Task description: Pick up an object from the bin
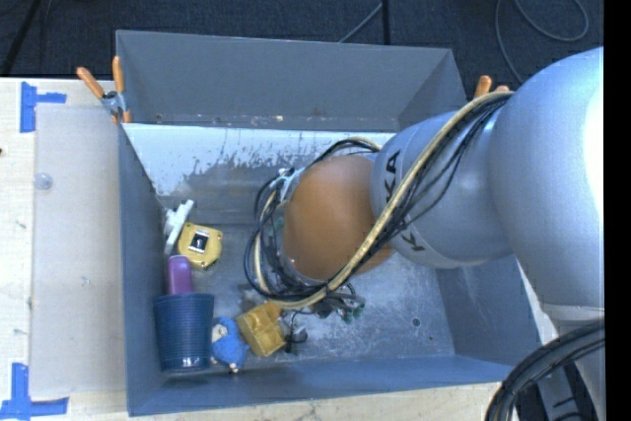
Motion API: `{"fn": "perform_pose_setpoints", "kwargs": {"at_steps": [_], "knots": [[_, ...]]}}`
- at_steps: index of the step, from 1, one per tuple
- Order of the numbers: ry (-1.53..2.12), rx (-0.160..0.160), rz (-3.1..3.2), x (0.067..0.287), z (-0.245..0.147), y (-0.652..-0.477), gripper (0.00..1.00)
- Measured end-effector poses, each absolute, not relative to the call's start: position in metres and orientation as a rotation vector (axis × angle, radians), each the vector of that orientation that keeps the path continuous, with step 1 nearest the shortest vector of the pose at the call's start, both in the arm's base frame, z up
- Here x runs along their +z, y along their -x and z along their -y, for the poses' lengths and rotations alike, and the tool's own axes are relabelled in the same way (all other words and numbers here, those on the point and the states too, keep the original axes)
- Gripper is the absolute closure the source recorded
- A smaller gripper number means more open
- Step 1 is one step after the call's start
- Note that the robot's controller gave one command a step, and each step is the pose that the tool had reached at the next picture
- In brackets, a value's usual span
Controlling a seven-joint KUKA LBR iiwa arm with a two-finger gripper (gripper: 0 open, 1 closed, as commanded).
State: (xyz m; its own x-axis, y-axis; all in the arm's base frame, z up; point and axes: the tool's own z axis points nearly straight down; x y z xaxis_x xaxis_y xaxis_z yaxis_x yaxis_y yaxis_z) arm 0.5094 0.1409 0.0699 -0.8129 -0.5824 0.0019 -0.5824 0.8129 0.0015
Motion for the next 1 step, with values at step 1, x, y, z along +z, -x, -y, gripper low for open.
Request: {"fn": "perform_pose_setpoints", "kwargs": {"at_steps": [1], "knots": [[-0.960, -0.002, 2.989, 0.0699, -0.1408, -0.5094, 1.00]]}}
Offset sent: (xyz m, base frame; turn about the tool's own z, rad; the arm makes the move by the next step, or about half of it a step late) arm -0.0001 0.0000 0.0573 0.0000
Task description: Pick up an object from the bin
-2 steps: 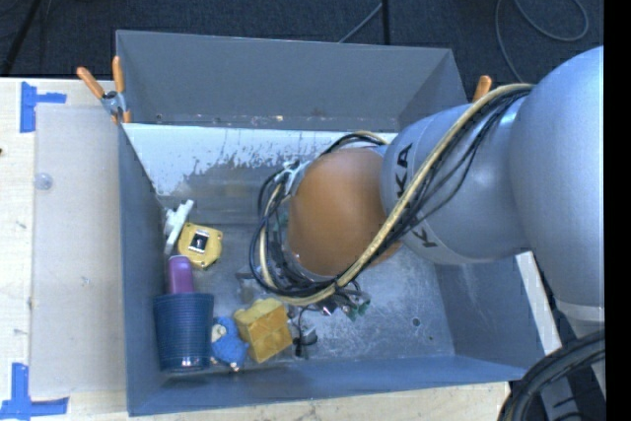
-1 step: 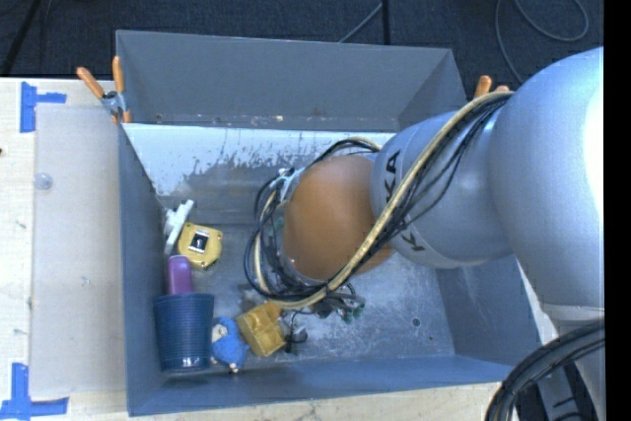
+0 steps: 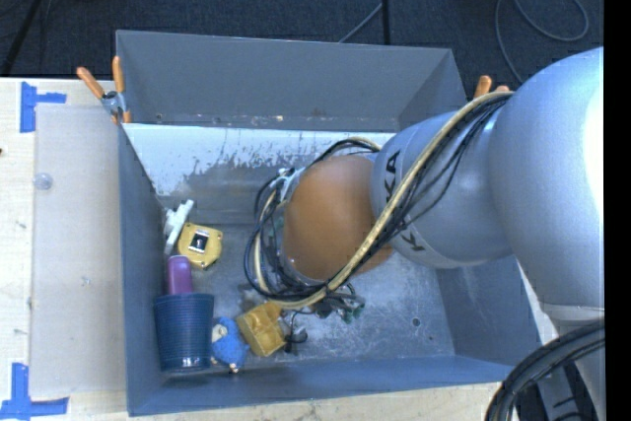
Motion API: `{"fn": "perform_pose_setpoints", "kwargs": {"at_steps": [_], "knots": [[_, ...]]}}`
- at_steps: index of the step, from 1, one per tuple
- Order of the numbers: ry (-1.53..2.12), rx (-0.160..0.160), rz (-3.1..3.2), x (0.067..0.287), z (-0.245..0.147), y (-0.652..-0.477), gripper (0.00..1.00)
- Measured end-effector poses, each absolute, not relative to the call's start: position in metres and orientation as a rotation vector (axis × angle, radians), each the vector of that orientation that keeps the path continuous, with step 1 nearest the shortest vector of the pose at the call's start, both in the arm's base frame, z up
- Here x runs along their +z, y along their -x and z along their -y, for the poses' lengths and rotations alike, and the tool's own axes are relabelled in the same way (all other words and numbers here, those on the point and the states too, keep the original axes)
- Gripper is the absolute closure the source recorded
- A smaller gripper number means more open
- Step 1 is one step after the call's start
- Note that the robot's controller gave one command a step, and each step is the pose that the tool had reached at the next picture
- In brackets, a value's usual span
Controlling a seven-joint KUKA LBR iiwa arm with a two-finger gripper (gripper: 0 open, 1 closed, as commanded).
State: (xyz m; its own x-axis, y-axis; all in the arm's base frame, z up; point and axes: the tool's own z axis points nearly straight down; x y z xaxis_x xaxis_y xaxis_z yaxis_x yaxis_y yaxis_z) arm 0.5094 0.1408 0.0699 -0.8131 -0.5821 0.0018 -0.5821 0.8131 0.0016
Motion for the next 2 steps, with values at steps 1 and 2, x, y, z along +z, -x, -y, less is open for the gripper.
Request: {"fn": "perform_pose_setpoints", "kwargs": {"at_steps": [1, 2], "knots": [[-0.958, -0.002, 2.987, 0.074, -0.141, -0.508, 1.00], [-0.958, -0.002, 2.985, 0.091, -0.141, -0.507, 1.00]]}}
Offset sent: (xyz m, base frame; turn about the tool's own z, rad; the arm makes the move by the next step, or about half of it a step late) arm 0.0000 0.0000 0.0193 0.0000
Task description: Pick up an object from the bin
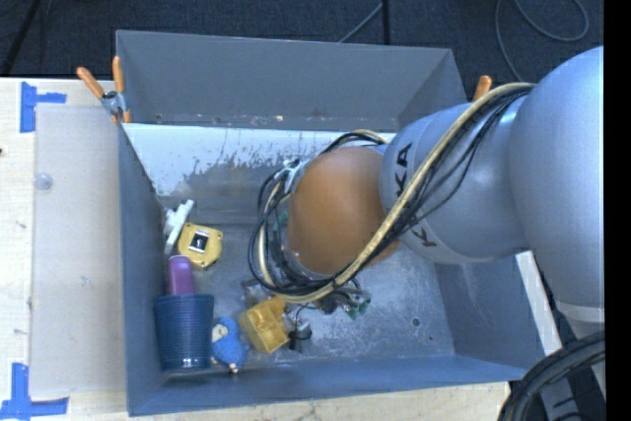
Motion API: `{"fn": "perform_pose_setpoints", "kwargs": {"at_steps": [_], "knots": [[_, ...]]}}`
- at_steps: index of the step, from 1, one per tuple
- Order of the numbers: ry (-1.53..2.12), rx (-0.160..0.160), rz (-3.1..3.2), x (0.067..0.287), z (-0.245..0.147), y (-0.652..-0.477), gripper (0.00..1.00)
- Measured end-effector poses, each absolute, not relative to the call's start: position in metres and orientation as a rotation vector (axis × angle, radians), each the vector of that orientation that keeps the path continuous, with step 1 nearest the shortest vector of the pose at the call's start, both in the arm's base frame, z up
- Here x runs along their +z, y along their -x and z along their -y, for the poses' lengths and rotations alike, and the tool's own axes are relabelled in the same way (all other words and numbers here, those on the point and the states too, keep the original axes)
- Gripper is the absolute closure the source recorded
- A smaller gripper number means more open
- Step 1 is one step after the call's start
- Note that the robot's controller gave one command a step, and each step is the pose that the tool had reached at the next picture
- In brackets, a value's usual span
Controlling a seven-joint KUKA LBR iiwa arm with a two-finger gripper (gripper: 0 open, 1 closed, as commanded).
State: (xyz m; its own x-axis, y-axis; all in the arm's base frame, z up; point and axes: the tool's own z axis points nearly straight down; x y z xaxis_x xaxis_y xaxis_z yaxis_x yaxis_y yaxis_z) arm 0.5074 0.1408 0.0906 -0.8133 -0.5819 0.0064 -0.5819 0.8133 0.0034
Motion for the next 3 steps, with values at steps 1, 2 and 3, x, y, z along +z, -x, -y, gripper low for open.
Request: {"fn": "perform_pose_setpoints", "kwargs": {"at_steps": [1, 2, 3], "knots": [[-0.957, -0.003, 2.984, 0.105, -0.141, -0.508, 1.00], [-0.957, -0.003, 2.982, 0.128, -0.141, -0.507, 1.00], [-0.958, -0.003, 2.985, 0.150, -0.141, -0.508, 1.00]]}}
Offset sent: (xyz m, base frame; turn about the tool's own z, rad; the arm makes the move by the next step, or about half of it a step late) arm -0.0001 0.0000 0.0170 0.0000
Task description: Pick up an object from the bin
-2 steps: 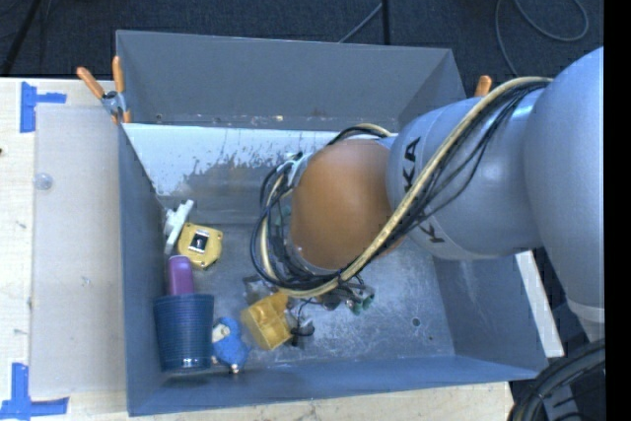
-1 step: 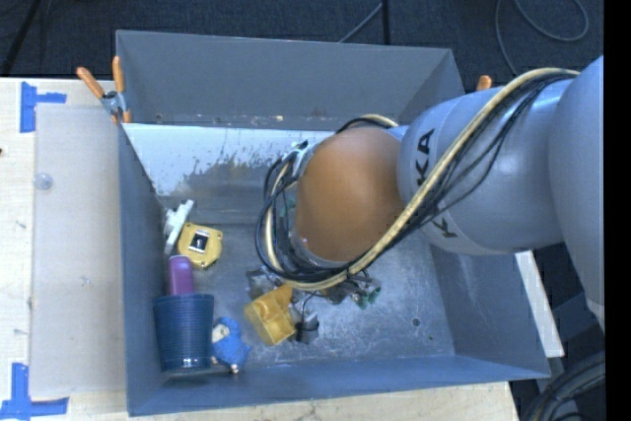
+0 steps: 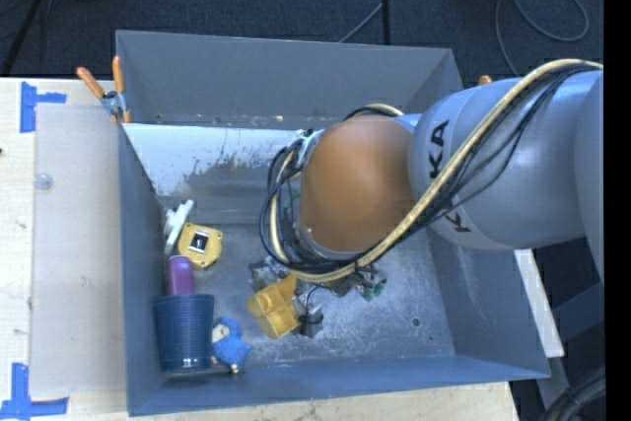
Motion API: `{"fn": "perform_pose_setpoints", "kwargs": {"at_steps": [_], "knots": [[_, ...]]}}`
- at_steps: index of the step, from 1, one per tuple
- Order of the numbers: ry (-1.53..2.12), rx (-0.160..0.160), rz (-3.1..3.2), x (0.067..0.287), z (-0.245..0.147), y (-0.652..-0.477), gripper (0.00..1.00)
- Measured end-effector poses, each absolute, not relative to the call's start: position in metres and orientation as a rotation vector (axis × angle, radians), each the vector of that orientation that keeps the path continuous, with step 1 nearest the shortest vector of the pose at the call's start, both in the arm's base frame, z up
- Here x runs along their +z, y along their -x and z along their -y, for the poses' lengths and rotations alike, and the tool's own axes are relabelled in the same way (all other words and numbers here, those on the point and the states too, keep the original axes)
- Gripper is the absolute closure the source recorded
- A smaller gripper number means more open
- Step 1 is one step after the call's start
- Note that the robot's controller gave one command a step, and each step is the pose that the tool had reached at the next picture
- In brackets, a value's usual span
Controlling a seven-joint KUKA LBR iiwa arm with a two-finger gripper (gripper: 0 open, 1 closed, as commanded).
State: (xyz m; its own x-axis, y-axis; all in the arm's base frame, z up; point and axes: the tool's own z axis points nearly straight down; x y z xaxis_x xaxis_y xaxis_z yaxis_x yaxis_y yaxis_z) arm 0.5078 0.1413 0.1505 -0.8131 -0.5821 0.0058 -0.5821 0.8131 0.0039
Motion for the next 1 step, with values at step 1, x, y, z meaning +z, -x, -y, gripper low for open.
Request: {"fn": "perform_pose_setpoints", "kwargs": {"at_steps": [1], "knots": [[-0.958, -0.003, 2.989, 0.1696, -0.1416, -0.5086, 1.00]]}}
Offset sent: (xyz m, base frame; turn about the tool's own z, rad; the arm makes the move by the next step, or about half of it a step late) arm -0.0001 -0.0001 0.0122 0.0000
